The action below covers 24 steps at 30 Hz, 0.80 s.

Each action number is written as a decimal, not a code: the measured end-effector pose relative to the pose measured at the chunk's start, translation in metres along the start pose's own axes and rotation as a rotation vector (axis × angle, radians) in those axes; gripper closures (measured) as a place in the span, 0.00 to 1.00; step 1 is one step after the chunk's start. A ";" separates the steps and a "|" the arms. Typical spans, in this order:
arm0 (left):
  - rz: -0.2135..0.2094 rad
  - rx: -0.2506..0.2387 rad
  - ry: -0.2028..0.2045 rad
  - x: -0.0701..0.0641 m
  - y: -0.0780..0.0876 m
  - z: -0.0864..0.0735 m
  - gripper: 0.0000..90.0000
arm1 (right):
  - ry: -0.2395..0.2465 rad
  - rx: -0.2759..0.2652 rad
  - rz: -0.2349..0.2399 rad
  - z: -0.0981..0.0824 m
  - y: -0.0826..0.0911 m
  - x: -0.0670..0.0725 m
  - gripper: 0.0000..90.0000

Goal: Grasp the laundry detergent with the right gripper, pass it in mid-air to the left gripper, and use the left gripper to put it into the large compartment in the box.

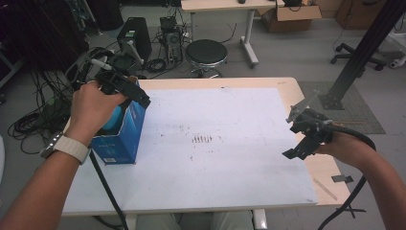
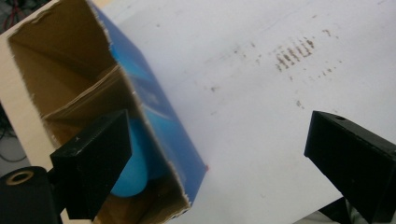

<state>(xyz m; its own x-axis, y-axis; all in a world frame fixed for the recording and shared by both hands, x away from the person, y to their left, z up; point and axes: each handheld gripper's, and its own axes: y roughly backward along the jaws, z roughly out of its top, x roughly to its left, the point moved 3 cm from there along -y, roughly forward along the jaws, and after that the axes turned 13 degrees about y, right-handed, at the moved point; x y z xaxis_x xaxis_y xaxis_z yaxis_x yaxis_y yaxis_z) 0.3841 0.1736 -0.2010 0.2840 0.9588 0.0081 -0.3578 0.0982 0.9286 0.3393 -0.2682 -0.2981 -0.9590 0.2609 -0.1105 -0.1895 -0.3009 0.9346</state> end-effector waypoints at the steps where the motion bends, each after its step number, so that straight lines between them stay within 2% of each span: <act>1: -0.006 0.002 -0.027 -0.005 -0.002 0.002 0.09 | 0.002 0.001 0.001 0.002 0.000 0.000 0.09; 7: -0.023 0.011 -0.115 -0.023 -0.008 0.009 0.09 | 0.010 0.002 0.003 0.006 -0.001 -0.001 0.09; 8: -0.023 0.011 -0.115 -0.023 -0.008 0.009 0.09 | 0.010 0.002 0.003 0.006 -0.001 -0.001 0.09; 11: -0.033 0.020 -0.163 -0.036 -0.014 0.015 0.09 | 0.013 0.005 0.006 0.011 -0.001 -0.001 0.09; 12: -0.033 0.020 -0.163 -0.036 -0.014 0.015 0.09 | 0.013 0.005 0.006 0.011 -0.001 -0.001 0.09; 13: -0.034 0.027 -0.191 -0.043 -0.016 0.019 0.09 | 0.016 0.007 0.006 0.013 -0.001 -0.001 0.09; 14: -0.034 0.027 -0.191 -0.043 -0.016 0.019 0.09 | 0.016 0.007 0.006 0.013 -0.001 -0.001 0.09; 15: -0.038 0.033 -0.220 -0.048 -0.017 0.024 0.09 | 0.020 0.008 0.008 0.016 0.000 -0.002 0.09; 17: -0.043 0.032 -0.232 -0.051 -0.018 0.026 0.09 | 0.018 0.009 0.007 0.016 0.000 -0.002 0.09; 18: -0.048 0.039 -0.265 -0.056 -0.020 0.031 0.09 | 0.023 0.008 0.008 0.019 0.000 -0.002 0.09; 20: -0.060 0.052 -0.299 -0.063 -0.024 0.036 0.09 | 0.028 0.009 0.008 0.022 0.000 -0.002 0.09; 24: -0.060 0.058 -0.331 -0.072 -0.028 0.044 0.09 | 0.036 0.018 0.007 0.027 0.001 -0.002 0.09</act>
<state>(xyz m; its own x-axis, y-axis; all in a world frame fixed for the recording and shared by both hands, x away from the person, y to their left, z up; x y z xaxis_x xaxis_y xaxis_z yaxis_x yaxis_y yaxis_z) 0.4128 0.0902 -0.2118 0.5799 0.8122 0.0638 -0.2828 0.1273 0.9507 0.3468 -0.2448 -0.2878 -0.9674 0.2256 -0.1152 -0.1788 -0.2859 0.9414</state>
